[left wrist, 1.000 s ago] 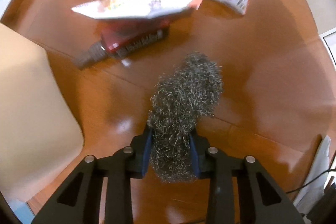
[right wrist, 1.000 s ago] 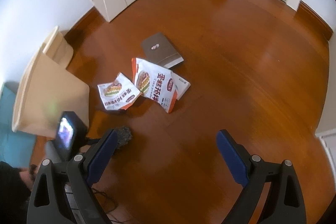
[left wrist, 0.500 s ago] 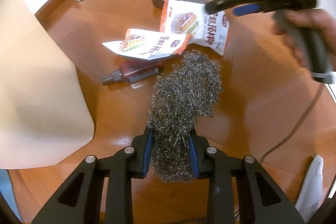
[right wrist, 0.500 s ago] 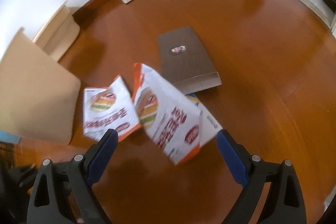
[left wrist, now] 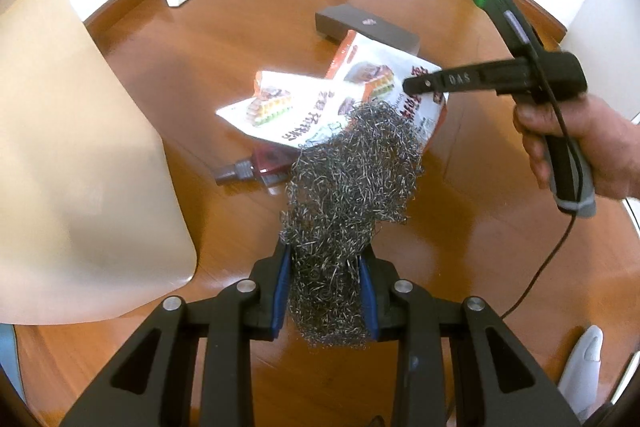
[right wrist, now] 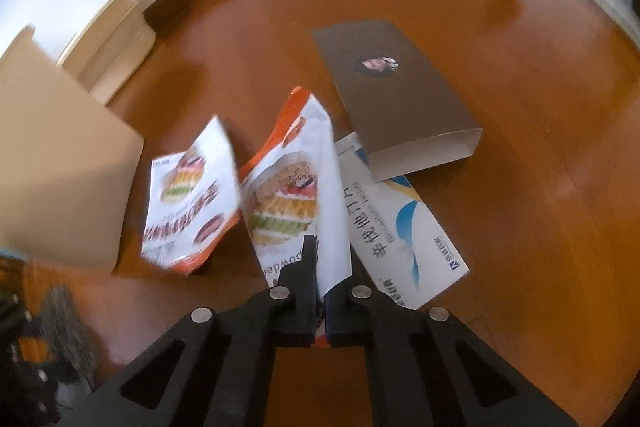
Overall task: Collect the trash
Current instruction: 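Carry the steel wool to the wastebasket and open the left tool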
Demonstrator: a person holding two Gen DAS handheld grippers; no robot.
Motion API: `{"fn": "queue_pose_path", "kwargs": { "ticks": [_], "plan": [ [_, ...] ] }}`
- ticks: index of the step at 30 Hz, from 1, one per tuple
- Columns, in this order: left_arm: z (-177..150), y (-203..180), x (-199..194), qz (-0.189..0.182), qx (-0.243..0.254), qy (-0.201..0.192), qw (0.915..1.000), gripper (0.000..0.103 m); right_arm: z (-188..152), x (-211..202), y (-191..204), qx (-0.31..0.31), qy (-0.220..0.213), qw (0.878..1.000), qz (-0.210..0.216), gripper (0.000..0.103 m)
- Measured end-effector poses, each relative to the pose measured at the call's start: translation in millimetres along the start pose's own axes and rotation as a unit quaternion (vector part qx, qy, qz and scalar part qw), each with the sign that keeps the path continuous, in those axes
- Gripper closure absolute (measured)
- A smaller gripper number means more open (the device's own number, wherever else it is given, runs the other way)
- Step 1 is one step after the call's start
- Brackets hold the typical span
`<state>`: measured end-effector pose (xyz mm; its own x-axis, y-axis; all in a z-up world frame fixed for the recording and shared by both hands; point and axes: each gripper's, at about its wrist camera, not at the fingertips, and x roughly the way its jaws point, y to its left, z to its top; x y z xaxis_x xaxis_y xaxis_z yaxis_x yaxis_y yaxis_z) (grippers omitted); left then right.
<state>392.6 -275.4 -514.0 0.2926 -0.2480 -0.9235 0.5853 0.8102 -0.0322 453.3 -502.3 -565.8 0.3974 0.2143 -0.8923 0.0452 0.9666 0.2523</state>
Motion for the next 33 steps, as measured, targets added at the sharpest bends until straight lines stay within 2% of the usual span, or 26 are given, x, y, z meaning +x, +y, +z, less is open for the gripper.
{"fn": "queue_pose_path", "kwargs": {
  "ticks": [6, 9, 14, 17, 22, 27, 30, 33],
  "plan": [
    [12, -3, -37, 0.005, -0.012, -0.026, 0.9996, 0.074, -12, -56, 12, 0.007, -0.023, 1.000, -0.005, 0.102],
    [28, -1, -74, 0.012, -0.030, -0.053, 0.9981, 0.074, -15, -105, 31, -0.010, -0.039, 0.999, -0.016, 0.102],
    [54, 10, -144, 0.020, -0.054, -0.090, 0.9943, 0.074, -15, -205, 65, -0.005, -0.093, 0.995, -0.028, 0.102],
    [67, 29, -185, 0.037, -0.067, -0.106, 0.9914, 0.074, -16, -262, 92, -0.010, -0.123, 0.992, -0.031, 0.102],
    [85, 100, -241, 0.089, -0.096, -0.120, 0.9841, 0.074, -14, -343, 142, -0.017, -0.163, 0.986, -0.019, 0.102],
    [84, 172, -256, 0.159, -0.110, -0.115, 0.9743, 0.074, -14, -383, 196, -0.037, -0.178, 0.983, 0.000, 0.102],
    [73, 201, -244, 0.171, -0.133, -0.099, 0.9713, 0.074, -20, -392, 224, -0.053, -0.176, 0.983, 0.008, 0.102],
    [68, 203, -219, 0.162, -0.141, -0.073, 0.9740, 0.073, -16, -386, 242, -0.061, -0.164, 0.984, 0.009, 0.102]
  ]
}}
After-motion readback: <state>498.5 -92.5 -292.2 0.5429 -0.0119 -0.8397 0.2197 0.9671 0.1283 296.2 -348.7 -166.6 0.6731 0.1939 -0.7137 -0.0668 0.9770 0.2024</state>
